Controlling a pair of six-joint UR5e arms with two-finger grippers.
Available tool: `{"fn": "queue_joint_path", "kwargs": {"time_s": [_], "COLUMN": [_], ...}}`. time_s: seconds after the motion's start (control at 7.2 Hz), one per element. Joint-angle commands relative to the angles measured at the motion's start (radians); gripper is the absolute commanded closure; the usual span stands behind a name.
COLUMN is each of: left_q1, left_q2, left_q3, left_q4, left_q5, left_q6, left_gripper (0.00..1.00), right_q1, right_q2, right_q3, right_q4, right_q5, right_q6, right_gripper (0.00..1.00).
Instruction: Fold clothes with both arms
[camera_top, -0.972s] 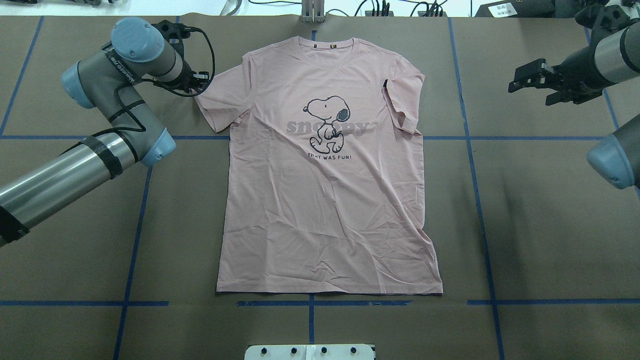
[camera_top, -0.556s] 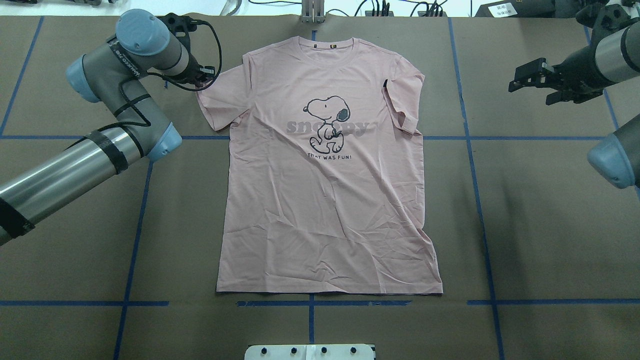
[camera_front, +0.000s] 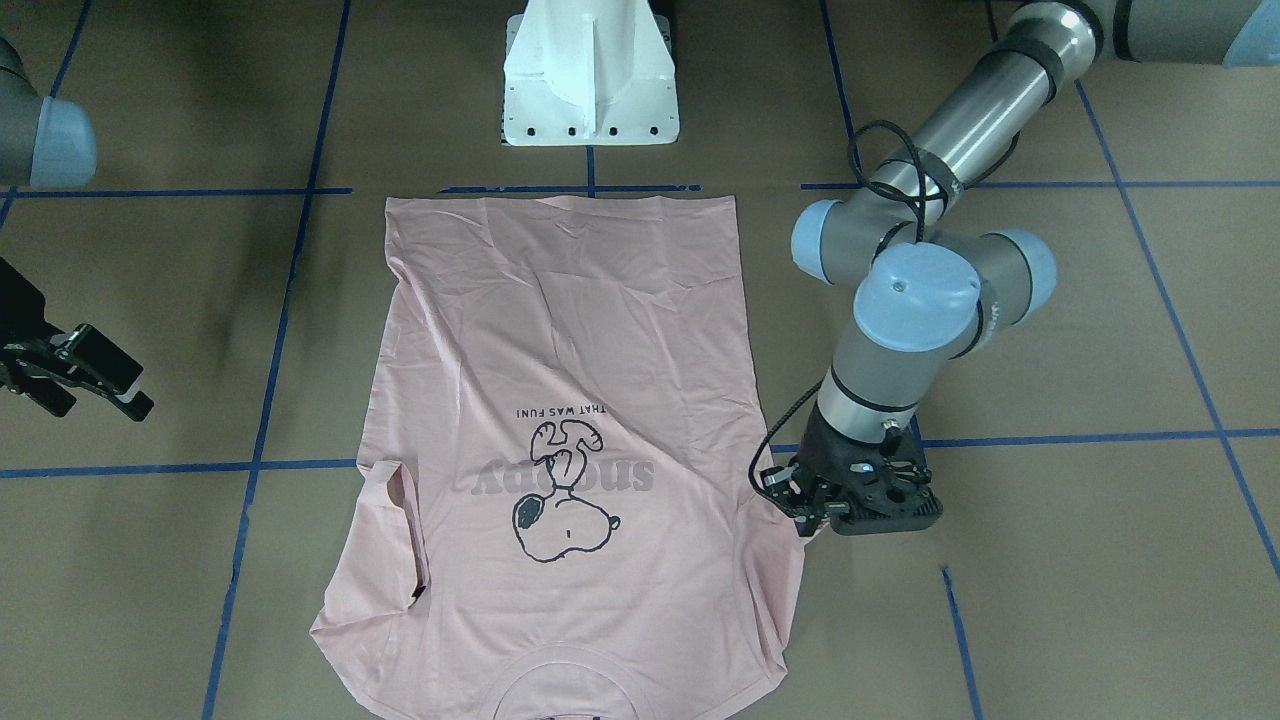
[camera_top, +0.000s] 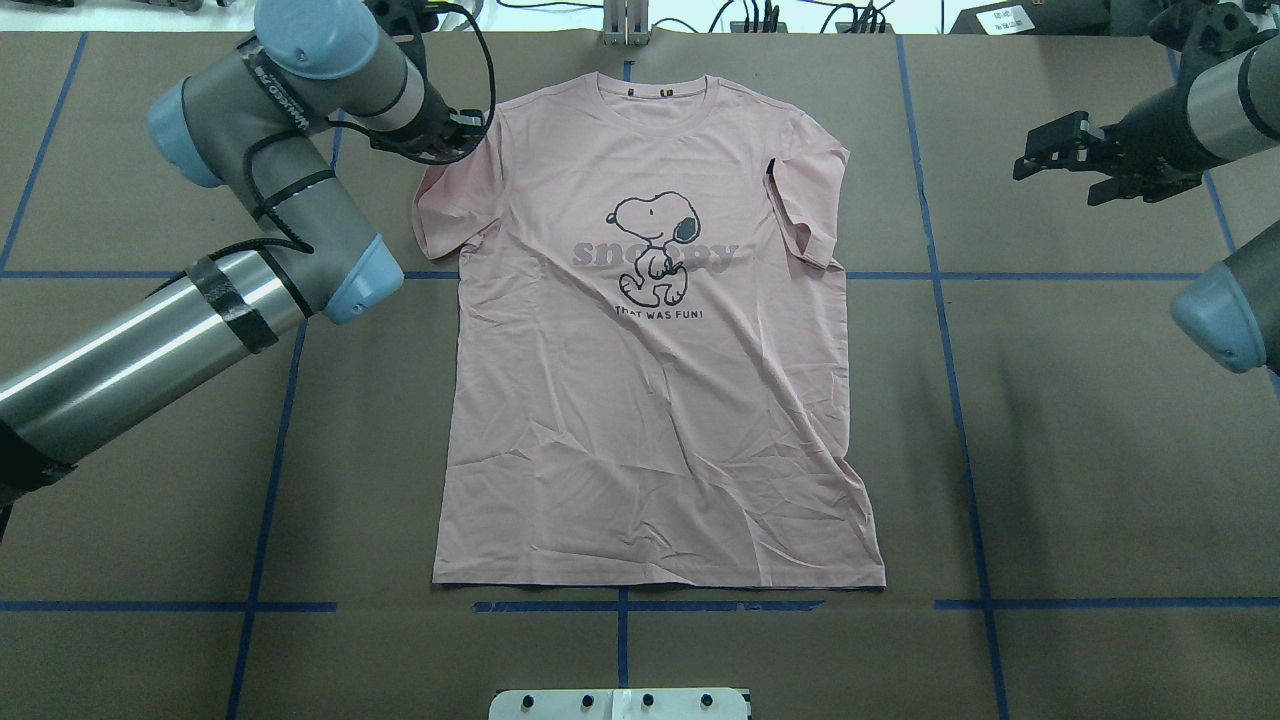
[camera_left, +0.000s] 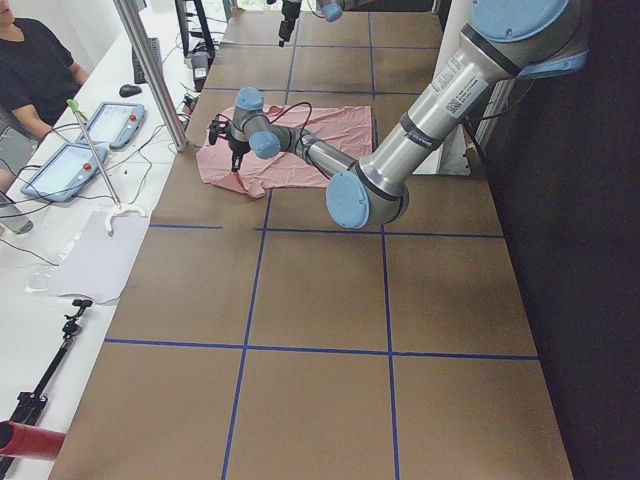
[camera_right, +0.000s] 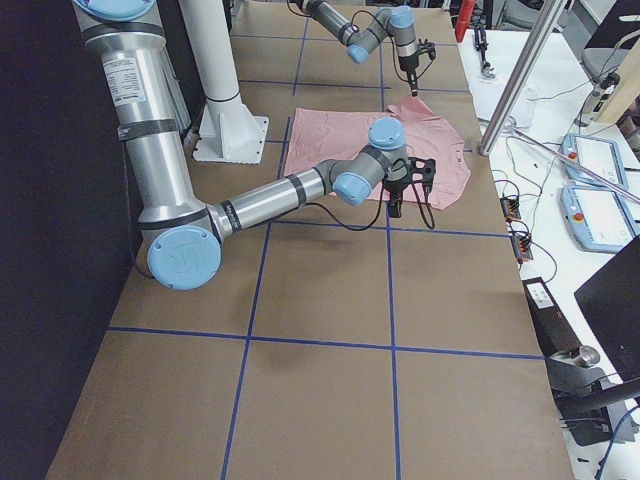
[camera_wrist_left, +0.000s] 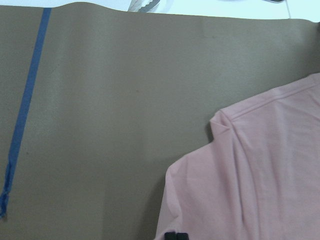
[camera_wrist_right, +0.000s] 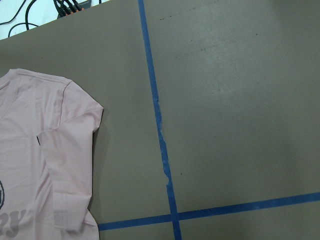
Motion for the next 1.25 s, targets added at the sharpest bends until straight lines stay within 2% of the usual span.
{"fn": "queue_joint_path", "kwargs": {"time_s": [0.0,0.14,0.28,0.56,0.83,1.11], "left_q1": [0.045,0.045,0.047,0.047,0.045,0.048], "left_q2": [-0.094,-0.151,-0.193,-0.204,-0.204,-0.202], "left_q3": [0.072,0.155,0.210,0.330,0.378,0.347], "left_q4": [0.033,0.016,-0.008,-0.160,-0.194,-0.190], "left_q5": [0.005,0.008,0.053,0.064,0.141,0.141], "left_q6": [-0.074,-0.083,-0.085,-0.087,-0.087,-0.125], "left_gripper": [1.00,1.00,1.00,1.00,1.00,1.00], "right_q1": [-0.001,-0.003,-0.003,-0.001,-0.001,-0.001], "right_q2": [0.003,0.004,0.007,0.022,0.027,0.027], "right_q3": [0.000,0.000,0.001,0.009,0.014,0.014], "right_q4": [0.000,0.000,0.000,0.000,-0.002,-0.002], "right_q5": [0.000,0.000,0.000,0.001,0.001,0.003], "right_q6": [0.000,0.000,0.001,0.001,0.003,0.003], "right_gripper": [0.00,0.00,0.00,0.00,0.00,0.00]}}
